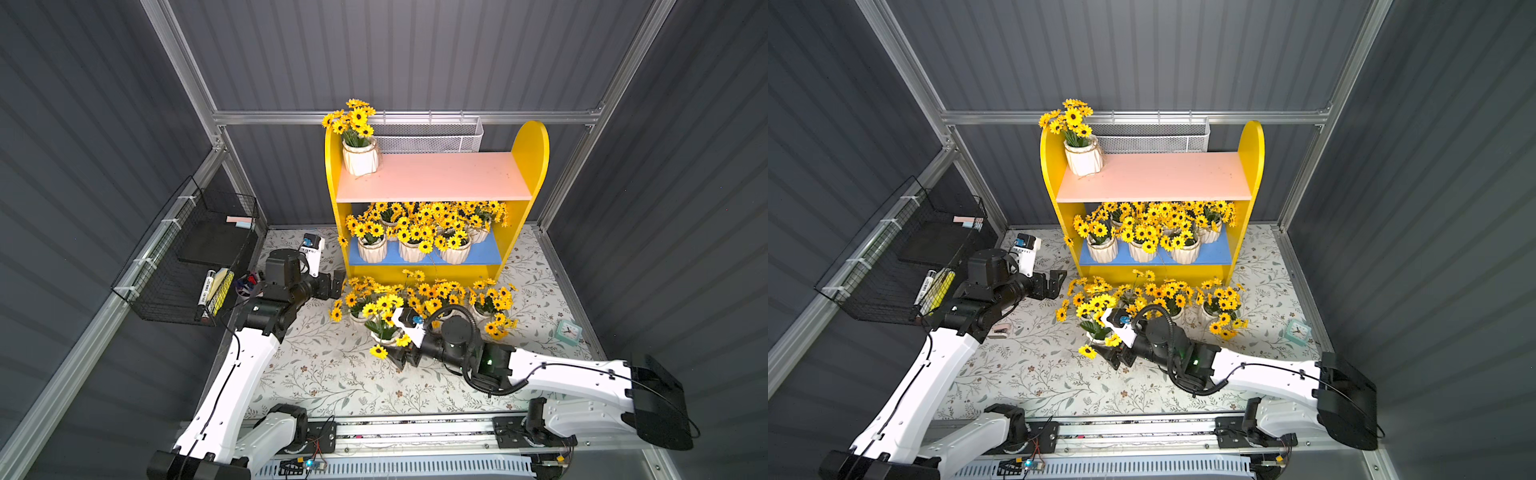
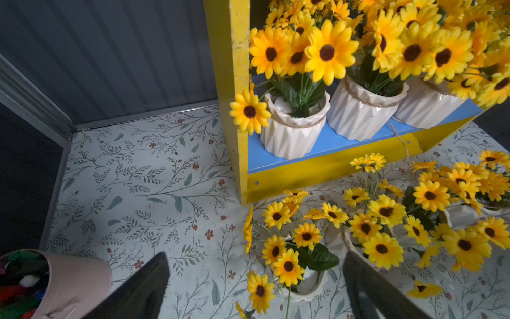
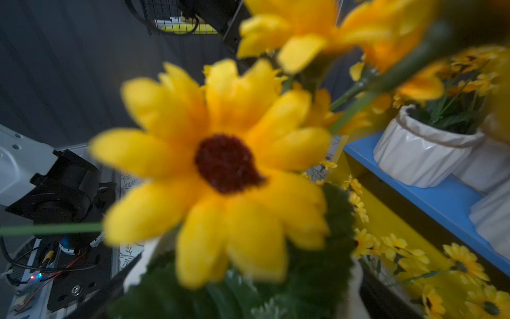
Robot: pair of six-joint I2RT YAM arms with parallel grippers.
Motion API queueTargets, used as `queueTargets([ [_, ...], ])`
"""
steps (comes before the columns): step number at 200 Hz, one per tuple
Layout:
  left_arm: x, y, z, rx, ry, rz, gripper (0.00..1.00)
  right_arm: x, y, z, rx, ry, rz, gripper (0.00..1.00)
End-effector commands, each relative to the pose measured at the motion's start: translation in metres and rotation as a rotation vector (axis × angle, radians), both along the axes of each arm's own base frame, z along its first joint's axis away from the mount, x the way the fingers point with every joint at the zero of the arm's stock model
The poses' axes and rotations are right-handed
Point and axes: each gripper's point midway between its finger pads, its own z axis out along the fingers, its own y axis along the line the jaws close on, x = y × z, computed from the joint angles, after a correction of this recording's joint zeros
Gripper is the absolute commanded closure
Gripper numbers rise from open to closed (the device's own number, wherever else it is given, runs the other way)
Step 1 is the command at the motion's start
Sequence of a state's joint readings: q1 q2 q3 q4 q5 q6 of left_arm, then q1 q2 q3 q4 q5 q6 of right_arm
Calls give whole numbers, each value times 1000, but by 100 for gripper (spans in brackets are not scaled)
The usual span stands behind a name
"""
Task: Take the sunflower pots off the shelves
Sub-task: Place the sunflower pot at the center of the board.
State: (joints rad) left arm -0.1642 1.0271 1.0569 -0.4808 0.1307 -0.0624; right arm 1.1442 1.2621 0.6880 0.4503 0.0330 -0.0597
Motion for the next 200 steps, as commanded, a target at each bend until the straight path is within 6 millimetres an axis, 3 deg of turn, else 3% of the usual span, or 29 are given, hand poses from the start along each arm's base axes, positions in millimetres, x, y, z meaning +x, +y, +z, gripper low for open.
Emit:
queueTargets([
  [1,-15,0,-9,-30,34,1,1,3,12,18,132,-27,-5,100],
  [49,-31,4,-40,-56,92,33,1,8,30,-34,86,22,-4,100],
  [97,-36,3,-69,-71,149,40,1,20,53,-71,65,30,-16,100],
  [200,-41,2,-70,-71,103,19,1,30,73,-135,58,11,-26,100],
])
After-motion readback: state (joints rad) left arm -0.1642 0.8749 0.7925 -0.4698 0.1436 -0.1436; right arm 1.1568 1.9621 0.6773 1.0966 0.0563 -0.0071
